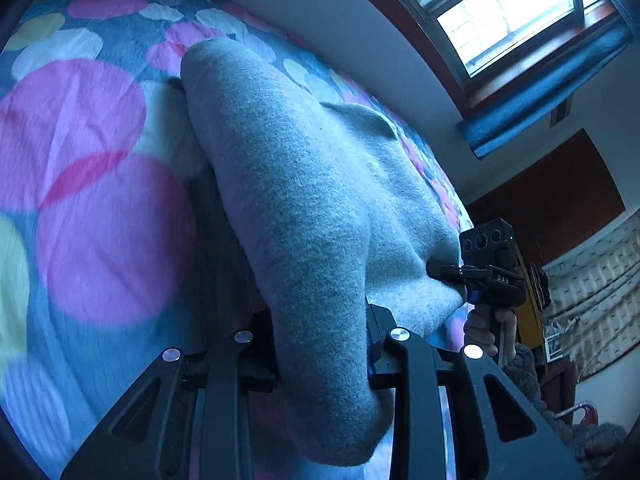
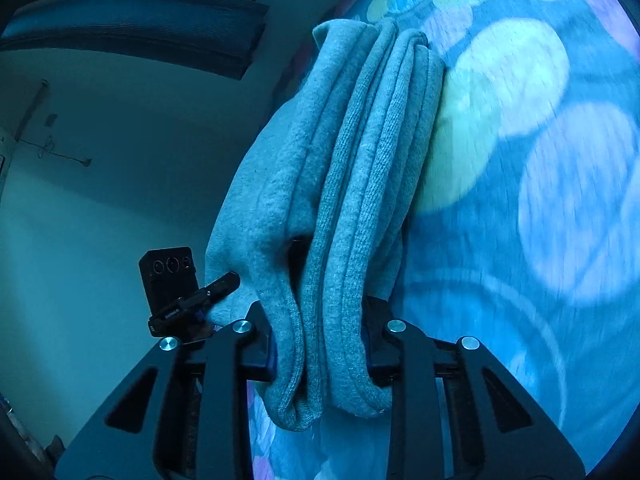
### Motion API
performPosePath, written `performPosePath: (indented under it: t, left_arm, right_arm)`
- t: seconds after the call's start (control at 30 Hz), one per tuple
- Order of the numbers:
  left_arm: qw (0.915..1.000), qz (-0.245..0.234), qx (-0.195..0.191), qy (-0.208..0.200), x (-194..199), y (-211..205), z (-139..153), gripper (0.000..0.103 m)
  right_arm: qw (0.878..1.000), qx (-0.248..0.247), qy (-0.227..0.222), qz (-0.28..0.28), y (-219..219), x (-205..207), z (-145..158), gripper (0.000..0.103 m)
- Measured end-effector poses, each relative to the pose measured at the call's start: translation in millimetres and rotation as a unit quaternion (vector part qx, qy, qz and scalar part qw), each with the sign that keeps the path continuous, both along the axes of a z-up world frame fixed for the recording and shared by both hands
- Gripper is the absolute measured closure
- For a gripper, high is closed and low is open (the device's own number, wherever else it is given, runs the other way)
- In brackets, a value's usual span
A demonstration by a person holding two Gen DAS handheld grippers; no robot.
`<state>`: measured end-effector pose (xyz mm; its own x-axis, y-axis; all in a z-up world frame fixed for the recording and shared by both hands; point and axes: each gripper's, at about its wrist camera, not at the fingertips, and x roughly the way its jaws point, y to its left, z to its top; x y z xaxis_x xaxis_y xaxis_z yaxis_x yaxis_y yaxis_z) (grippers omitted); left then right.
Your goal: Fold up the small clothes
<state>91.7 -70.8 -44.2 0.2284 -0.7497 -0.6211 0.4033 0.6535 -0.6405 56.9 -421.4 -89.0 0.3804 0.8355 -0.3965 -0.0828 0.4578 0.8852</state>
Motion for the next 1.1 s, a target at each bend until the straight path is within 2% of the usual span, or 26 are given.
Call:
performPosePath:
  t: [0.13, 0.27, 0.33, 0.4, 0.43, 0.5, 0.57, 0.6, 0.67, 0.73, 0.87, 0.93, 0.97, 1.0, 1.03, 1.07, 1.1]
  left_arm:
    - [1.0, 0.006, -0.004, 0.006, -20, 8, -7, 0.074]
    - [0.9998, 0.018, -0.006, 0.01, -20, 10, -20, 0.075]
    - [0.9997, 0.022, -0.008, 0.007, -20, 10, -25, 0.075]
    - [0.9997, 0.02, -0.012, -0.006, -21, 9, -23, 0.073]
    - [0.9997, 0.019, -0.013, -0.01, -23, 10, -22, 0.069]
    - [0.9995, 0.021, -0.002, -0.025, -29, 12, -19, 0.062]
    - [0.9989, 0.025, 0.007, -0.039, -38, 18, -15, 0.05]
    - [0.9986, 0.026, 0.007, -0.045, -42, 25, -15, 0.048]
    - [0.9981, 0.028, -0.006, -0.054, -46, 33, -6, 0.038]
    - [0.9971, 0.043, -0.01, -0.061, -42, 41, 1, 0.035]
    - [0.9962, 0.065, -0.007, -0.057, -22, 42, 2, 0.035]
    - [0.9953, 0.07, 0.018, -0.065, -11, 36, -1, 0.038]
    - [0.995, 0.067, 0.029, -0.068, -12, 28, -1, 0.049]
    - [0.9952, 0.06, 0.037, -0.068, -12, 25, -4, 0.053]
    - [0.995, 0.058, 0.047, -0.066, -11, 21, -8, 0.057]
    - [0.9947, 0.058, 0.054, -0.066, -10, 19, -11, 0.059]
    - [0.9945, 0.055, 0.058, -0.068, -9, 17, -13, 0.06]
  right_arm:
    - [1.0, 0.012, 0.01, 0.0, 2, -25, -9, 0.076]
    - [1.0, 0.022, 0.012, -0.007, -2, -23, -21, 0.077]
    - [1.0, 0.014, -0.001, -0.005, -8, -24, -22, 0.077]
    - [1.0, 0.009, -0.008, -0.005, -11, -26, -22, 0.076]
    - [1.0, 0.009, -0.01, -0.006, -11, -28, -20, 0.074]
    - [1.0, 0.006, -0.013, -0.009, -10, -35, -17, 0.069]
    - [1.0, 0.0, -0.019, -0.012, -8, -46, -6, 0.051]
    - [1.0, -0.004, -0.022, -0.015, -8, -49, -1, 0.046]
    - [0.998, -0.021, -0.037, -0.034, -21, -56, 14, 0.026]
    - [0.998, -0.022, -0.04, -0.046, -29, -55, 19, 0.024]
    - [0.997, -0.026, -0.031, -0.058, -36, -36, 18, 0.024]
    - [0.998, -0.032, -0.025, -0.056, -35, -29, 14, 0.024]
    - [0.998, -0.031, -0.021, -0.054, -36, -26, 10, 0.032]
    - [0.998, -0.032, -0.019, -0.052, -36, -24, 6, 0.04]
    - [0.998, -0.029, -0.012, -0.048, -37, -22, 0, 0.058]
    - [0.998, -0.029, -0.006, -0.049, -38, -22, -6, 0.066]
    - [0.998, -0.027, -0.005, -0.049, -39, -22, -9, 0.069]
